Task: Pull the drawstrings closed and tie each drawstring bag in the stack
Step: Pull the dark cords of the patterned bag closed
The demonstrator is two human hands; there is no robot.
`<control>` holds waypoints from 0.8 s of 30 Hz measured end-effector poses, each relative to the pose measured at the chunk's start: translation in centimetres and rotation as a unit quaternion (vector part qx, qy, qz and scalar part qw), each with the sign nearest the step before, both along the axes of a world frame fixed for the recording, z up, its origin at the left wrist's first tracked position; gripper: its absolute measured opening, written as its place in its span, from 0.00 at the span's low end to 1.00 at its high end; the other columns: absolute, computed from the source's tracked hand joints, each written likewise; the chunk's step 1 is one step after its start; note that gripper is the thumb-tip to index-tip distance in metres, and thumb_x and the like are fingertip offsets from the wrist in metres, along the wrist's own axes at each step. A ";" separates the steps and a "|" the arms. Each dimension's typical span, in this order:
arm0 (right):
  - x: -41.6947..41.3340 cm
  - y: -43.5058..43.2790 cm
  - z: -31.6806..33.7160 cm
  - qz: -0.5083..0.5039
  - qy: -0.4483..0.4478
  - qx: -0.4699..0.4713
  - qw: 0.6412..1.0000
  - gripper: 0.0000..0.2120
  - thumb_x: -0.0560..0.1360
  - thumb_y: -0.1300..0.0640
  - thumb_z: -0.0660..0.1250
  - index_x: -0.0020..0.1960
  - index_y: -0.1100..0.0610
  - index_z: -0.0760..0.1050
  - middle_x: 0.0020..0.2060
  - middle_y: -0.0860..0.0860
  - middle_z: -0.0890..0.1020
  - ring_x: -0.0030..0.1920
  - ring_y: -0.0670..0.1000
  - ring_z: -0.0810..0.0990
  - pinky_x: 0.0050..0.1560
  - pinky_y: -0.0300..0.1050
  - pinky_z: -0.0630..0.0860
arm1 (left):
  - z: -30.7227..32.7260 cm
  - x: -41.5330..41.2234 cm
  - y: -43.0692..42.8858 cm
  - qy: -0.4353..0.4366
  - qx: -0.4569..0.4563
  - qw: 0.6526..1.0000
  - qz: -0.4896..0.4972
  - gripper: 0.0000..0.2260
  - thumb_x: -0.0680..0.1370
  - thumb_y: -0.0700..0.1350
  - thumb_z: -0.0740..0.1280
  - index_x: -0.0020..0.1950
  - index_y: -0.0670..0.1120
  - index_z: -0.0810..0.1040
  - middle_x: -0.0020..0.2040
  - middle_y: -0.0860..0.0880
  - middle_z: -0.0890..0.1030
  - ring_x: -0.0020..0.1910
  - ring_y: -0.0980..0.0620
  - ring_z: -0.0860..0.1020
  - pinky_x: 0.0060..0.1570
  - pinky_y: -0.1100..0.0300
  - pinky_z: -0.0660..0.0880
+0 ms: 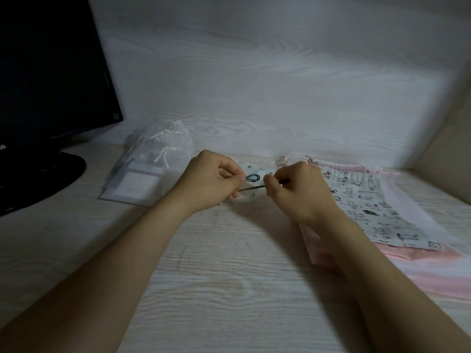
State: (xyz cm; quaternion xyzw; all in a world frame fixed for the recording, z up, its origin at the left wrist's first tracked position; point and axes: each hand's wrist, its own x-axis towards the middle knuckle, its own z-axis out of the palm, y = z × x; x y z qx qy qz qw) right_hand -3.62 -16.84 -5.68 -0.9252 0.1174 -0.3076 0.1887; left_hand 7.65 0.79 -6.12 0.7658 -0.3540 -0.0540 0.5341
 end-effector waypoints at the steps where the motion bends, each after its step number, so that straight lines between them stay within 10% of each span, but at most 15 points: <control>1: -0.1 0.1 0.2 0.019 0.011 0.033 0.999 0.16 0.76 0.50 0.67 0.32 0.57 0.77 0.23 0.50 0.76 0.27 0.51 0.73 0.31 0.44 0.70 | 0.0 -0.1 0.1 -0.001 0.011 1.000 -0.001 0.04 0.79 0.39 0.74 0.47 0.46 0.87 0.37 0.45 0.87 0.38 0.46 0.88 0.49 0.44 0.86; 6: -0.2 0.7 0.7 0.110 0.001 0.217 0.970 0.17 0.82 0.53 0.67 0.38 0.60 0.80 0.22 0.42 0.68 0.25 0.43 0.65 0.30 0.37 0.64 | 0.4 -1.0 0.3 -0.028 0.054 0.997 -0.053 0.02 0.79 0.41 0.75 0.47 0.47 0.88 0.37 0.48 0.87 0.38 0.48 0.87 0.43 0.50 0.85; 12: -0.1 0.9 0.7 0.118 -0.002 0.323 0.939 0.17 0.81 0.49 0.69 0.36 0.55 0.82 0.28 0.55 0.65 0.28 0.52 0.62 0.32 0.46 0.62 | 0.7 -1.6 0.4 -0.021 0.077 0.992 -0.096 0.02 0.80 0.41 0.75 0.51 0.46 0.88 0.39 0.48 0.88 0.39 0.50 0.87 0.37 0.58 0.82; 17: -0.3 0.1 1.5 0.192 -0.059 0.521 0.830 0.12 0.84 0.53 0.65 0.46 0.59 0.79 0.30 0.50 0.58 0.28 0.49 0.56 0.27 0.41 0.57 | 0.3 -1.3 0.1 -0.004 0.044 0.995 -0.092 0.01 0.80 0.40 0.75 0.51 0.44 0.86 0.40 0.46 0.88 0.40 0.48 0.87 0.43 0.53 0.84; 20: -0.2 -0.6 1.6 0.219 -0.092 0.555 0.797 0.12 0.85 0.55 0.63 0.60 0.59 0.81 0.35 0.52 0.72 0.32 0.50 0.69 0.33 0.42 0.69 | 0.3 -1.2 0.0 0.030 0.014 0.995 -0.093 0.02 0.80 0.38 0.74 0.51 0.41 0.86 0.40 0.43 0.87 0.40 0.49 0.87 0.44 0.59 0.83; 24: 0.1 -0.7 0.9 0.183 -0.094 0.418 0.885 0.14 0.84 0.59 0.64 0.69 0.53 0.78 0.56 0.52 0.86 0.53 0.54 0.86 0.52 0.48 0.82 | 0.2 -1.3 -0.1 0.085 -0.012 0.992 -0.094 0.03 0.81 0.37 0.73 0.53 0.38 0.86 0.43 0.39 0.87 0.40 0.50 0.85 0.44 0.62 0.82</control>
